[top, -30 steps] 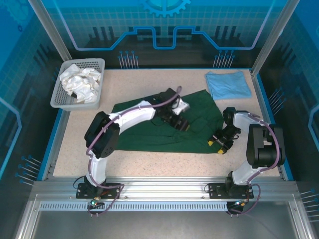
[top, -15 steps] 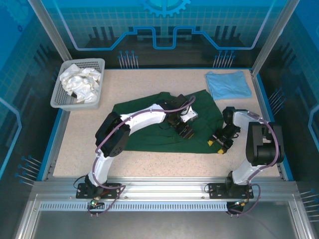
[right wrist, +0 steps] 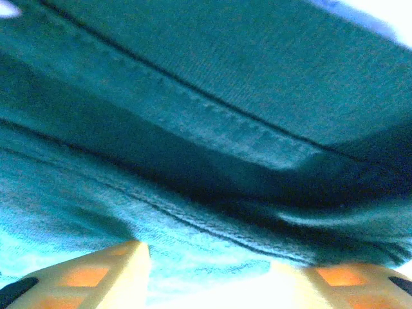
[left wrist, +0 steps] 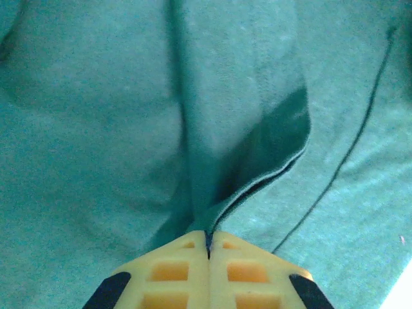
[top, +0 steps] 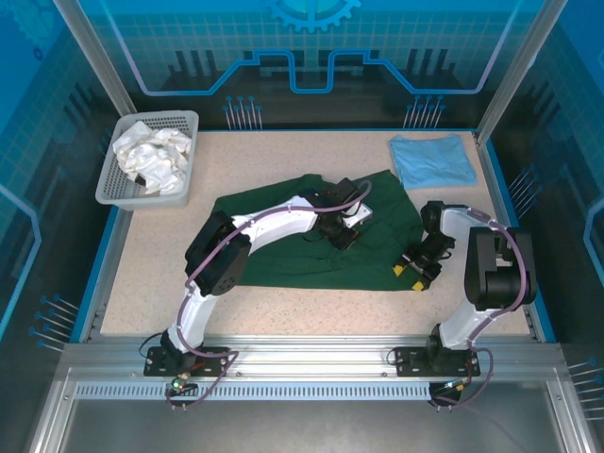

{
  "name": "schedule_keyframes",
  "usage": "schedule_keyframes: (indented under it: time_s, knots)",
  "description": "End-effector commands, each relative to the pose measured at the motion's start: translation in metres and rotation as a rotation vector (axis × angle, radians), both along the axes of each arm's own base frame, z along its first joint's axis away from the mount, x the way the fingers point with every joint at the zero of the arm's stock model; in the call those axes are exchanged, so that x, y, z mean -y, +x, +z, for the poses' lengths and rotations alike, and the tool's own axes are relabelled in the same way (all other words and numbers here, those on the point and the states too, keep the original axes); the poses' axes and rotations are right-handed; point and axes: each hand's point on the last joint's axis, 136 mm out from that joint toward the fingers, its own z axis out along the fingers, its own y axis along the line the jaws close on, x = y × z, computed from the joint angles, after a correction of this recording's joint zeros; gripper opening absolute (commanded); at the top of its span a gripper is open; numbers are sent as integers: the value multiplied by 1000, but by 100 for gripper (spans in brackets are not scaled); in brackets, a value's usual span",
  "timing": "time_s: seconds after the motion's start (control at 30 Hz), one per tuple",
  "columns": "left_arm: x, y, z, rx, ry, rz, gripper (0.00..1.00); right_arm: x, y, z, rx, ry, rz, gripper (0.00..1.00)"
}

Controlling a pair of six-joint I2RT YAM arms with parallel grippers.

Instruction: Fold and stack the t-shirts

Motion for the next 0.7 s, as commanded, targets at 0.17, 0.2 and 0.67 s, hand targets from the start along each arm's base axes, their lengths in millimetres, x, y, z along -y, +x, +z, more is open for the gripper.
schedule_keyframes:
  time_s: [0.17,0.2,0.67]
  knots:
    - [-46,50,-7,79,43,214,0,8,9,-7,11,-29,1,53]
    - [-51,53,-9,77,53,228,0,8,9,-7,9,-28,3,53]
    - [-118,67,-22,62,247,407,34,12,21,7,43,-49,-13,56]
